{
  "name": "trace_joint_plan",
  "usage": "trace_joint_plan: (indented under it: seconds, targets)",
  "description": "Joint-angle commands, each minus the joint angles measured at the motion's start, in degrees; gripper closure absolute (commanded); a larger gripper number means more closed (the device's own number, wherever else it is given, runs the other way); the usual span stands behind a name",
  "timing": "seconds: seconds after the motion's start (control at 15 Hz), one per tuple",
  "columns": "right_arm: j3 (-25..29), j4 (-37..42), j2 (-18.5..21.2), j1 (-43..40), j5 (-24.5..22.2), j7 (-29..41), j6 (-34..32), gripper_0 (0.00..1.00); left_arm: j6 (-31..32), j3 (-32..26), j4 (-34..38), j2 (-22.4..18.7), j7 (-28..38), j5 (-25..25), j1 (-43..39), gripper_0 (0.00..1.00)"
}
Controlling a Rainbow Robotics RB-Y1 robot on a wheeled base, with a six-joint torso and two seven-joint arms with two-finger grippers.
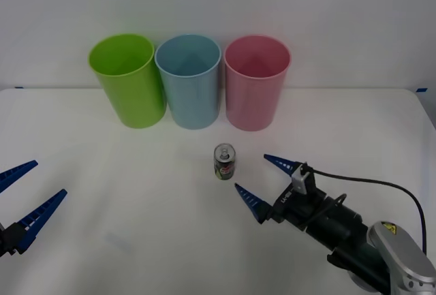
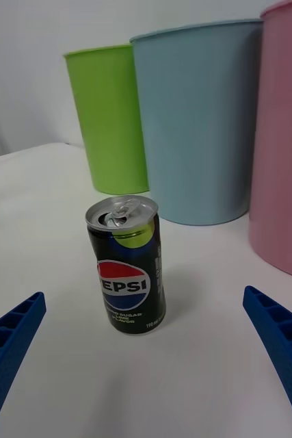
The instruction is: Grasp the object on the table and drop it into the matching bin: aluminum can to the light blue bin, PET bottle to the pink bin.
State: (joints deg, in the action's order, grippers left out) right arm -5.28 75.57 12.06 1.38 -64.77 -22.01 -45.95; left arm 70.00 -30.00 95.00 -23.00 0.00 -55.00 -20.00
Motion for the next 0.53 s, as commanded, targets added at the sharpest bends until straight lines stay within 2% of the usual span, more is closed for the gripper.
trace_joint_plan:
  seconds: [0.07, 0.53]
  targets:
    - [-0.1, -3.4, -1.8, 2.8, -1.4, -0.8, 0.5, 0.0, 0.0, 0.0, 0.0, 0.0, 0.0, 0.0, 0.0, 0.0]
    - [-0.2, -11.3, -5.1, 9.2, -2.7, -3.0, 2.3, 0.0, 0.0, 0.0, 0.0, 0.0, 0.0, 0.0, 0.0, 0.0]
